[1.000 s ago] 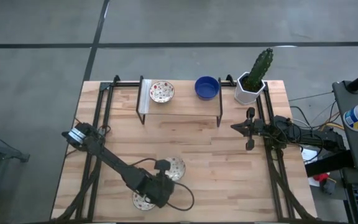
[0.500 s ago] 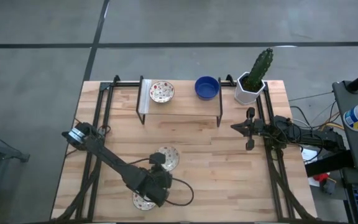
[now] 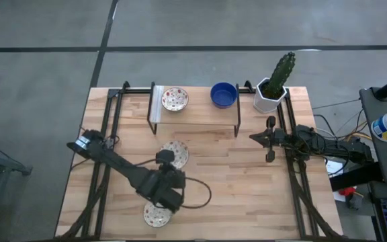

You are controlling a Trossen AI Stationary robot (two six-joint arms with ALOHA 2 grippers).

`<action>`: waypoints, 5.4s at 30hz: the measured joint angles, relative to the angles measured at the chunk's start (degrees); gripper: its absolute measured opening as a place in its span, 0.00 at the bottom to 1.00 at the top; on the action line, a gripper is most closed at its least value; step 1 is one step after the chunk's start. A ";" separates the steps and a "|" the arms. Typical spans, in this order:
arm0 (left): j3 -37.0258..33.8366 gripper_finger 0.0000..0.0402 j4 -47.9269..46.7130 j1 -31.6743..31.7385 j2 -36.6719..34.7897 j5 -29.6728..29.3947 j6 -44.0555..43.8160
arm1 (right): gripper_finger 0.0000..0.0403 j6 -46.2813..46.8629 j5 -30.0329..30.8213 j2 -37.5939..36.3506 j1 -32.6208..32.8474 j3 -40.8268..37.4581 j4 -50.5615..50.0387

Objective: Pick & Place Mini bowls
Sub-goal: Stack the top white bowl on top of the white bowl on the shelf, then stack the white bowl on top of the white bowl on the shelf

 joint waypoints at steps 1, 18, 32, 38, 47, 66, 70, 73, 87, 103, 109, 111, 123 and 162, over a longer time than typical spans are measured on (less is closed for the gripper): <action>0.94 0.00 -1.32 0.61 0.00 0.02 0.00 | 0.02 0.02 0.01 0.00 0.00 0.00 0.00; 17.81 0.00 -7.75 18.71 -3.40 -0.03 11.63 | 0.02 0.02 0.01 0.02 0.00 0.00 -0.01; 19.24 0.00 -4.50 37.63 -4.66 5.38 22.08 | 0.02 0.00 0.00 0.02 0.00 0.00 0.00; 18.13 0.00 -3.12 41.95 -4.23 5.62 24.52 | 0.02 0.02 0.01 0.02 0.00 0.00 0.00; 11.69 0.00 1.87 44.59 -4.00 8.30 25.40 | 0.02 0.00 -0.01 0.02 0.00 0.00 0.00; 5.01 0.00 7.23 44.56 -4.00 11.53 24.61 | 0.02 0.05 -0.01 0.02 0.00 0.00 0.00; 5.01 0.00 7.20 44.53 -4.00 12.42 22.88 | 0.02 0.02 -0.01 0.02 0.00 0.02 0.00; 5.01 0.00 7.28 44.53 -4.00 12.91 22.67 | 0.02 0.01 -0.01 0.02 0.00 0.00 0.00; 5.01 0.13 7.94 44.53 -4.00 14.69 19.32 | 0.02 0.00 -0.01 0.02 0.00 0.00 0.00; 8.68 0.18 7.75 43.36 -4.01 12.60 22.74 | 0.02 0.08 -0.01 0.02 0.00 0.00 0.00; 8.77 0.18 7.71 43.41 -4.02 9.91 22.83 | 0.02 0.08 -0.01 0.02 0.00 0.00 0.00; 8.72 0.18 7.72 43.41 -4.00 8.70 23.16 | 0.02 0.00 -0.01 0.02 0.00 0.00 0.00; 4.82 0.18 7.82 42.87 -3.98 5.65 22.95 | 0.02 0.09 -0.01 0.02 0.00 0.00 0.00; 7.04 0.18 3.56 31.46 -9.20 13.92 8.39 | 0.02 0.02 -0.03 0.07 0.00 0.00 0.00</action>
